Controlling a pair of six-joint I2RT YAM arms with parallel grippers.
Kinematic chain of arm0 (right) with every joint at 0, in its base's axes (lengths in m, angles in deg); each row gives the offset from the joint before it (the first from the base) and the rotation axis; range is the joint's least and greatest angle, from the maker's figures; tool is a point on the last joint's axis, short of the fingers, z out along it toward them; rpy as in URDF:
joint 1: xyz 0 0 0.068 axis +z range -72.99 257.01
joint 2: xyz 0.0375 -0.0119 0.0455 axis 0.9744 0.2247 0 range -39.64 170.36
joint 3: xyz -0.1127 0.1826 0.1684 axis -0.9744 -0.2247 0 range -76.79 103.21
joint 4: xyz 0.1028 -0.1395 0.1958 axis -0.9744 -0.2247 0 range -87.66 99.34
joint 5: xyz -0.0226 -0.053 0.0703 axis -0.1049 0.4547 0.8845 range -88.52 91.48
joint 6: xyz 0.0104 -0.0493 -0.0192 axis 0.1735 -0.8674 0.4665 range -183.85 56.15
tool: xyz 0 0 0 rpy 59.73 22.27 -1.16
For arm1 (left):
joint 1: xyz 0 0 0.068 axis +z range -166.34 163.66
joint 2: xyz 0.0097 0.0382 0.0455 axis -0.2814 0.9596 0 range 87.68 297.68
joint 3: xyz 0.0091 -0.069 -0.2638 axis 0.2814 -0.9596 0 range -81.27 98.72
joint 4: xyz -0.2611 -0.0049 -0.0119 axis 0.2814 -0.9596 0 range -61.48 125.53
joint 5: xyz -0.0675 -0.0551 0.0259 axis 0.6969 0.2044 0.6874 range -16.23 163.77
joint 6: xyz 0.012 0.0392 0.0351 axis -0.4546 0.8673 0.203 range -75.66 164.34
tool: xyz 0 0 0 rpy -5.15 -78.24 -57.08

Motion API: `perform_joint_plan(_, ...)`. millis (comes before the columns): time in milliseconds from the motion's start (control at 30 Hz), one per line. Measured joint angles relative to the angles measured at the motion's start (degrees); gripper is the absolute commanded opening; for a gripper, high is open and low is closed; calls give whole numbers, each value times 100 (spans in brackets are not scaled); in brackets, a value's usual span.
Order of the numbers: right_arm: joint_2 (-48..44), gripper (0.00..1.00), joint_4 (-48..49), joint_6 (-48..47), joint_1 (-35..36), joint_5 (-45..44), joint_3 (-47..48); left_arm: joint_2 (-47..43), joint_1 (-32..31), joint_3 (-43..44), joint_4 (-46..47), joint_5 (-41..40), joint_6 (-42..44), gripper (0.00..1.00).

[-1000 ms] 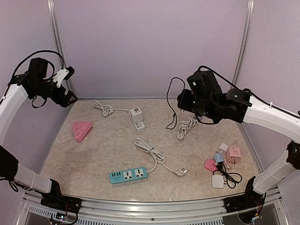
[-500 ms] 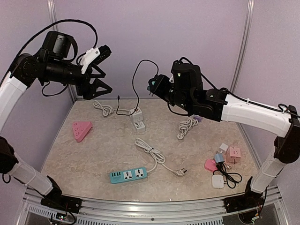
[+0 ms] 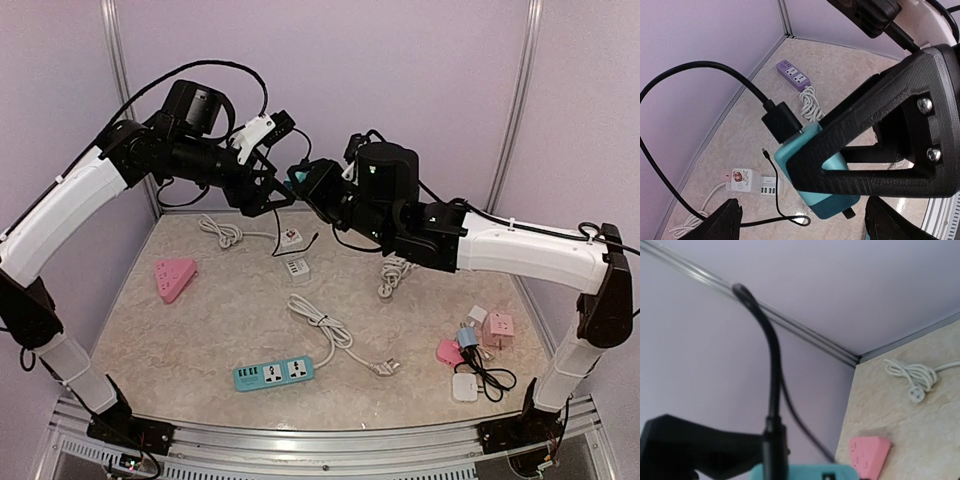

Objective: Insert the plug
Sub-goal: Pick up the plug from the center of the board.

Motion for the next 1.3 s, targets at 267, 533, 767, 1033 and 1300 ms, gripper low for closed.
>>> perform_joint_plan(267,81,0,299,81,13,162,-96,2,74,-195,376,280,-299,75)
perform_joint_plan(533,197,0,748,170,13,363,-109,9,173,-435,584,601,-719,59)
perform_joint_plan(767,286,0,1550,428,7,411,-459,9,348,-509,638,835,-920,51)
perform_joint_plan(1033,535,0,2120,662,-28,481,-568,-63,457,-678,695,527,-713,74)
perform_joint_plan(1300,911,0,2916,1150,-26,708,-577,-433,492,-1130,979,26,-468,63)
